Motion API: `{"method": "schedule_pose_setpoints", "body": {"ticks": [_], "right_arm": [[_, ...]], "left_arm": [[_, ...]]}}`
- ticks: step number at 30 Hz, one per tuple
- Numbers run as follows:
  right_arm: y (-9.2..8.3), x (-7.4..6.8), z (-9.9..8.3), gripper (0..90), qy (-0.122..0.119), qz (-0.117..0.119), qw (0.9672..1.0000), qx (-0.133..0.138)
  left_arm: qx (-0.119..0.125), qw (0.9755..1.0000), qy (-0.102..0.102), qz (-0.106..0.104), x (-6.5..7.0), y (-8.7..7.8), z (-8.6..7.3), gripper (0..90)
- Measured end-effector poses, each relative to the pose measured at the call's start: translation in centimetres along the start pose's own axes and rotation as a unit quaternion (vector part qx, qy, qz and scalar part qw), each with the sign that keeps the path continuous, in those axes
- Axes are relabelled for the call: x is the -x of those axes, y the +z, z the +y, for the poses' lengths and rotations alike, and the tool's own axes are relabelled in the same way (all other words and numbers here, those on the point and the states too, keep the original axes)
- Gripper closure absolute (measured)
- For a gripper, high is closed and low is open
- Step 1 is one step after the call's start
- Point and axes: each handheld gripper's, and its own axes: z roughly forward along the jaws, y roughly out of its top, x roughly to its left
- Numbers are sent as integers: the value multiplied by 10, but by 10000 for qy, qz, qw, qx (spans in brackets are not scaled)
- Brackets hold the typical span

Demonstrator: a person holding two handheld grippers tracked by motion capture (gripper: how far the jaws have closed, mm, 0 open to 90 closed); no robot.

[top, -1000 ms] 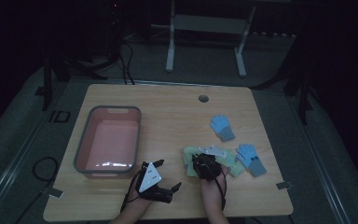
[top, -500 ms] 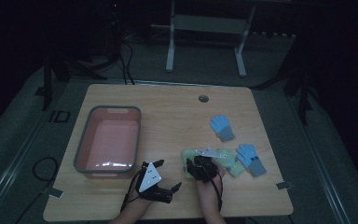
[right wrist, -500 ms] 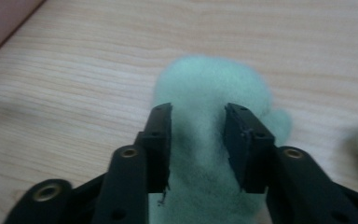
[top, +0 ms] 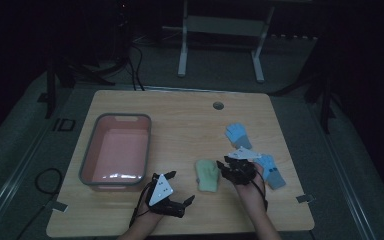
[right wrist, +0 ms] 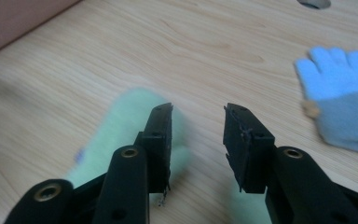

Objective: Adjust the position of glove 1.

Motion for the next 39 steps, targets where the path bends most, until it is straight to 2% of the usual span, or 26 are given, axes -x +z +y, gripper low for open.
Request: {"method": "schedule_pose_setpoints", "body": {"ticks": [3, 7, 8, 11, 15, 17, 19, 20, 22, 23, 24, 25, 29, 34, 36, 39], "right_arm": [[-7, 22, -6, 636, 65, 129, 9999, -29], [-17, 49, -13, 633, 119, 126, 9998, -133], [-19, 54, -14, 633, 71, 68, 9998, -181], [-25, 66, -19, 633, -32, 100, 9997, -221], [-27, 77, -27, 632, -128, 272, 9990, -341], [-25, 80, -33, 630, -122, 455, 9982, -384], [-20, 82, -39, 627, -68, 742, 9961, -469], [-17, 82, -42, 604, -128, 778, 9957, -494], [-11, 81, -48, 564, -277, 754, 9947, -639], [-7, 80, -51, 549, -433, 692, 9940, -723], [-6, 78, -54, 547, -570, 670, 9939, -669], [-6, 77, -54, 549, -608, 669, 9938, -645], [-5, 78, -55, 580, -635, 708, 9936, -604], [-4, 77, -58, 738, -472, 653, 9954, -525], [-4, 73, -58, 795, -454, 529, 9963, -504], [-4, 65, -58, 831, -276, 278, 9981, -475]], "left_arm": [[-10, 10000, 7, 8, 0, 0, 0, 13], [-12, 10000, -5, 14, 0, 0, 0, 13], [-15, 10000, 4, 20, 0, 0, 0, 13], [-21, 10000, 25, 26, 1, 0, 0, 13], [-18, 10000, 8, 25, 0, 0, 0, 13], [-20, 10000, 5, 27, 0, 0, 0, 13], [-27, 10000, 12, 34, 0, 0, 0, 13], [-30, 10000, 11, 35, 0, 0, 0, 13], [-33, 10000, 0, 40, 0, 0, 0, 14], [-35, 10000, -3, 41, 0, 0, 0, 13], [-34, 10000, -8, 41, 0, 0, 0, 13], [-34, 10000, -13, 44, 0, 0, 0, 13], [-35, 10000, -6, 43, 0, 0, 0, 13], [-37, 10000, -18, 46, 0, 0, 0, 13], [-37, 10000, -13, 48, 0, 0, 0, 13], [-45, 10000, 0, 51, 0, 1, 0, 13]]}}
